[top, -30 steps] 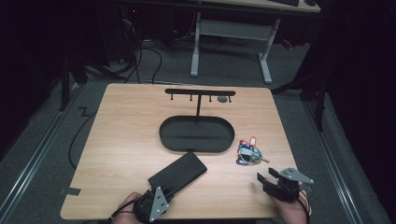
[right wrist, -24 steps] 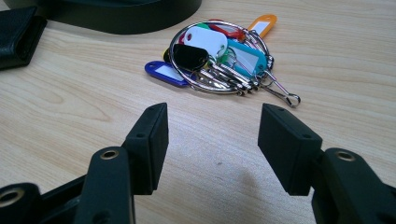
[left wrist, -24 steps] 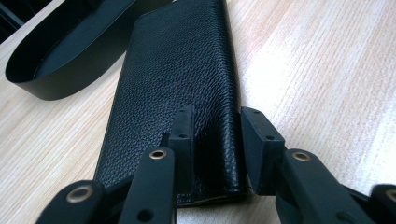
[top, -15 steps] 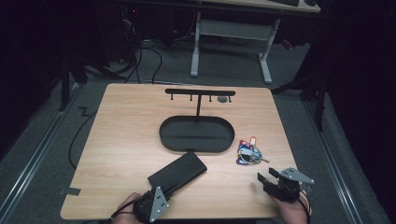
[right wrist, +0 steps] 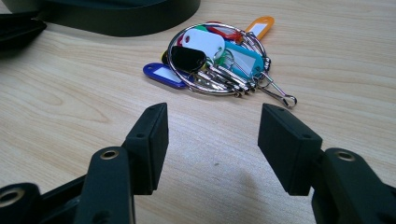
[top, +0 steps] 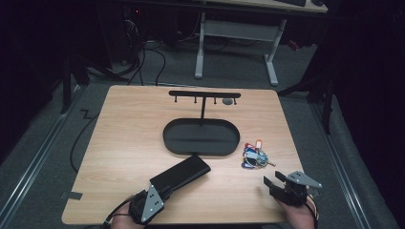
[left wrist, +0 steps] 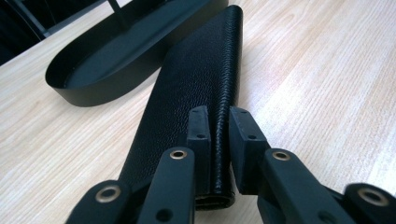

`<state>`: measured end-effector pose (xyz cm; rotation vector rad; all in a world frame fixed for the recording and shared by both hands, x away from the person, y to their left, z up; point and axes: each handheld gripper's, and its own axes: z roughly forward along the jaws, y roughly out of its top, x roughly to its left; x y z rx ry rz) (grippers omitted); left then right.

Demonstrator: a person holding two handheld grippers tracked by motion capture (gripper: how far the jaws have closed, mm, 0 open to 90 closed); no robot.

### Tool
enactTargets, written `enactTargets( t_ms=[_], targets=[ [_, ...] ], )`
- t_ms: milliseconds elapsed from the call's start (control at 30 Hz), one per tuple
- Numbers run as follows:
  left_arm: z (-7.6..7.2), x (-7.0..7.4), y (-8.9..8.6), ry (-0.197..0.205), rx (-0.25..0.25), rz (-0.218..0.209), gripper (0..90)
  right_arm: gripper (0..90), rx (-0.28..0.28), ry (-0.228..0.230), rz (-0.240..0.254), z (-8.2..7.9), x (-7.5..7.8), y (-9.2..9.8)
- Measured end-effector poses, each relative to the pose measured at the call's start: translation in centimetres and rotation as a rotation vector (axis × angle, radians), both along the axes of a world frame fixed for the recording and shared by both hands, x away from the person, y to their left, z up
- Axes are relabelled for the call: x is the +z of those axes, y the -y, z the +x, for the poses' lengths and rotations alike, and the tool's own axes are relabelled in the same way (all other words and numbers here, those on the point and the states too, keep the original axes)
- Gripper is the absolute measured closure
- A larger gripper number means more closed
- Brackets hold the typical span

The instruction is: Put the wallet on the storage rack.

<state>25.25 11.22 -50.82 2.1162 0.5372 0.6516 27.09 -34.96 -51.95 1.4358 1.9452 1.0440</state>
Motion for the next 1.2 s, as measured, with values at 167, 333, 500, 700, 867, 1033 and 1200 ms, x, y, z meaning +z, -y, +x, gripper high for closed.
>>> enactTargets(
  t_ms=[167, 333, 500, 700, 867, 1033, 1200],
  targets=[
    [0.0, 0.5, -0.4, -0.011, 0.004, -0.052, 81.4, 43.5, -0.002, 0.0, 0.003, 0.0, 0.0, 0.0],
    [-0.5, 1.5, -0.7, -0.029, -0.014, -0.134, 82.2, 43.5, -0.003, -0.001, 0.004, 0.0, 0.0, 0.1],
    [-0.5, 1.9, -1.1, -0.041, -0.01, -0.186, 82.6, 43.5, -0.002, 0.004, 0.005, 0.0, 0.0, 0.1],
    [-0.2, 2.4, -2.2, -0.067, 0.01, -0.256, 82.8, 43.5, -0.001, 0.005, 0.003, 0.0, 0.0, 0.2],
    [0.0, 2.5, -2.7, -0.07, 0.027, -0.279, 82.9, 43.5, 0.0, 0.002, 0.006, 0.0, 0.0, 0.2],
    [0.9, 2.3, -4.3, -0.095, 0.078, -0.35, 82.9, 43.5, 0.0, 0.002, 0.006, 0.0, 0.0, 0.2],
    [1.6, 2.2, -5.7, -0.094, 0.125, -0.384, 82.7, 43.5, 0.005, 0.002, 0.007, 0.0, 0.0, 0.1]
  ],
)
